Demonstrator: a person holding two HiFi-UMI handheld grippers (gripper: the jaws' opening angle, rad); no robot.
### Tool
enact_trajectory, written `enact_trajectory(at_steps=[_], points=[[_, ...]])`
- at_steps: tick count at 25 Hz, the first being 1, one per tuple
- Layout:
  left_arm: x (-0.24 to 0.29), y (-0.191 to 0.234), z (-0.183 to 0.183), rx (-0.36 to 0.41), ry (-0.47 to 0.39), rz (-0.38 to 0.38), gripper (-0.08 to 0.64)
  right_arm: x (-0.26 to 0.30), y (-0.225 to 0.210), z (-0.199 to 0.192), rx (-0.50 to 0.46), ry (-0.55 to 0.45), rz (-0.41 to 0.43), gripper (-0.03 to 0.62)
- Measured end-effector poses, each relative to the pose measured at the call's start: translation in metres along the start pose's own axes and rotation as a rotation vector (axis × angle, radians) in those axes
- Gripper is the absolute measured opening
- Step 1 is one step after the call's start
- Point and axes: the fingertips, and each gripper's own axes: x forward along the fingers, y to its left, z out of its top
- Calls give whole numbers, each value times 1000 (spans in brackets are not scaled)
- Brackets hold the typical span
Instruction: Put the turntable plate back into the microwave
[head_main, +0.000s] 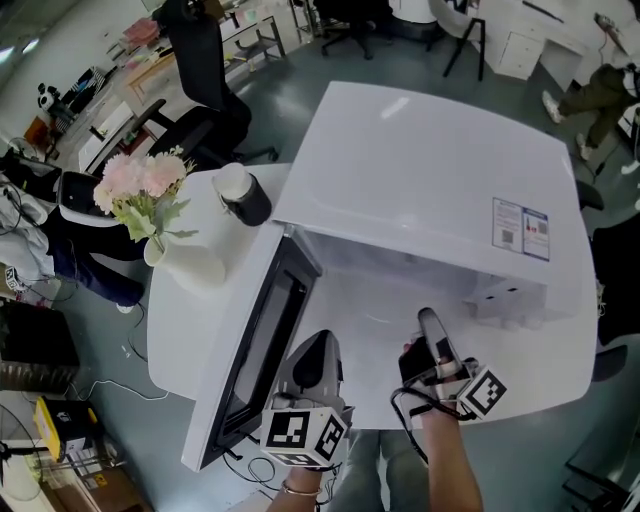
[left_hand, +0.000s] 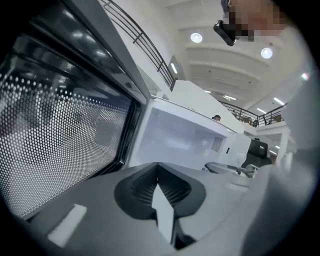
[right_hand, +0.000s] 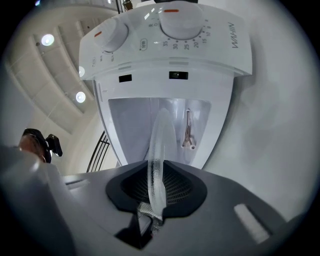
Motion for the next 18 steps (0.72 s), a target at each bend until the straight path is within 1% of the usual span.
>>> enact_trajectory(at_steps=[2,6,18], points=[[2,1,0,-3,0,-5,0,3,1,1,-22,8,0,67],[6,2,1,-12,1,-13,0,9,2,4,-36,5,4,67],[18,1,-1,-15,19,-30,0,25,-3,20,4,-75,15,69]])
